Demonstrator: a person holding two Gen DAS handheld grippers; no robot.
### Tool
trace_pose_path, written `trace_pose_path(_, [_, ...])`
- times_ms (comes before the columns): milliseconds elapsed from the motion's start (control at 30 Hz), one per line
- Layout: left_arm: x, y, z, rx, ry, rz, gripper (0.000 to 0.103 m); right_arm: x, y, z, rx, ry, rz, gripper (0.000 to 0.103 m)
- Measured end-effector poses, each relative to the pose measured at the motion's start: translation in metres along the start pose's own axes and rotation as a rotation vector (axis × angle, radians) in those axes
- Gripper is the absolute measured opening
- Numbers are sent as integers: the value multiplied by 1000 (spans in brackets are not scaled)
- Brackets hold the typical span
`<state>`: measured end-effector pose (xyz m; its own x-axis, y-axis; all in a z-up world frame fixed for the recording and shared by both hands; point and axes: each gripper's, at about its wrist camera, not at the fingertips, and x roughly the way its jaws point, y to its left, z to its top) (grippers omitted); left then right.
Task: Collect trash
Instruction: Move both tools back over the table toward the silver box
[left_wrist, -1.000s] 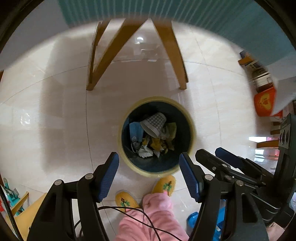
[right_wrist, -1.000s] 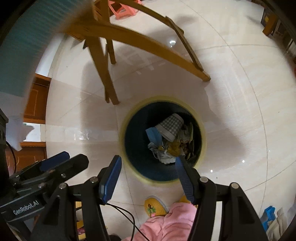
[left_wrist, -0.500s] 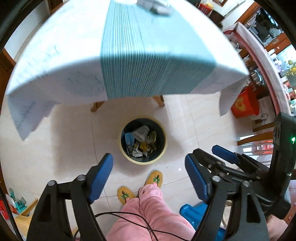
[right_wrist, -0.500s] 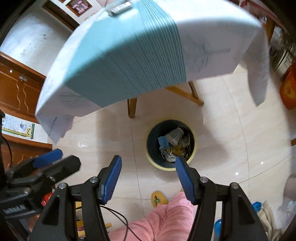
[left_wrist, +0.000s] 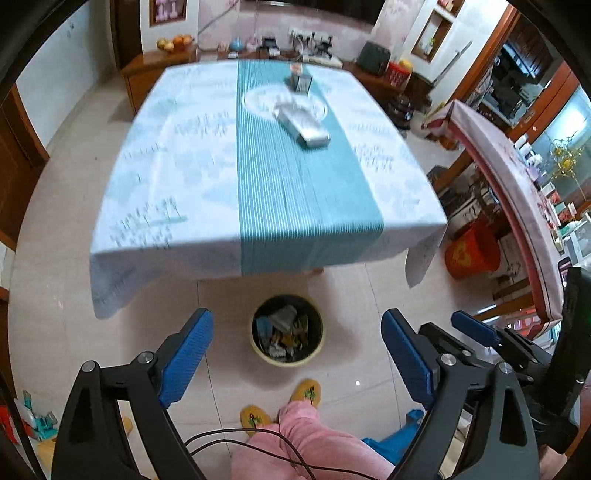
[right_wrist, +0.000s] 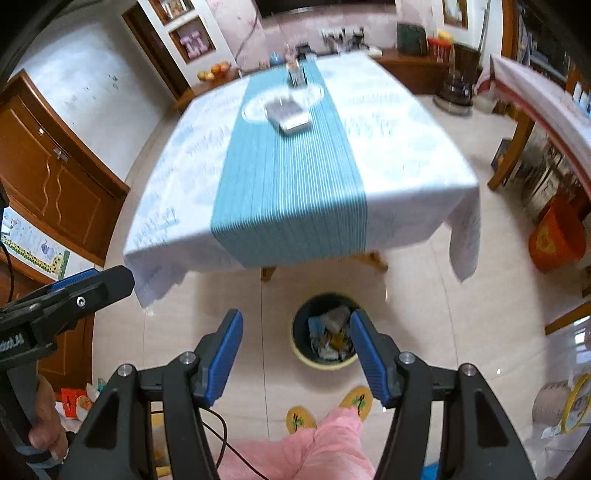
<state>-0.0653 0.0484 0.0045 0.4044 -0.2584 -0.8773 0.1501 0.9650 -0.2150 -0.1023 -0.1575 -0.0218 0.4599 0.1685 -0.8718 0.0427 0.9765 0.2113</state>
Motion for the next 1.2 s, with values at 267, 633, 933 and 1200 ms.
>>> trace_pose_path(267, [-30, -6, 28, 21, -93, 10, 92, -27, 9, 28, -30, -87, -41, 61])
trace_pose_path(633, [-38, -19, 77, 55, -175, 23, 92, -41, 7, 81, -35, -177, -57, 61])
trace_pose_path(933, [16, -32, 149, -7, -173, 66, 93, 5, -27, 166, -82, -159, -12, 61])
trace_pose_path(1200, [114, -53, 231, -145, -57, 124, 93, 90, -69, 260, -165, -26, 33, 61])
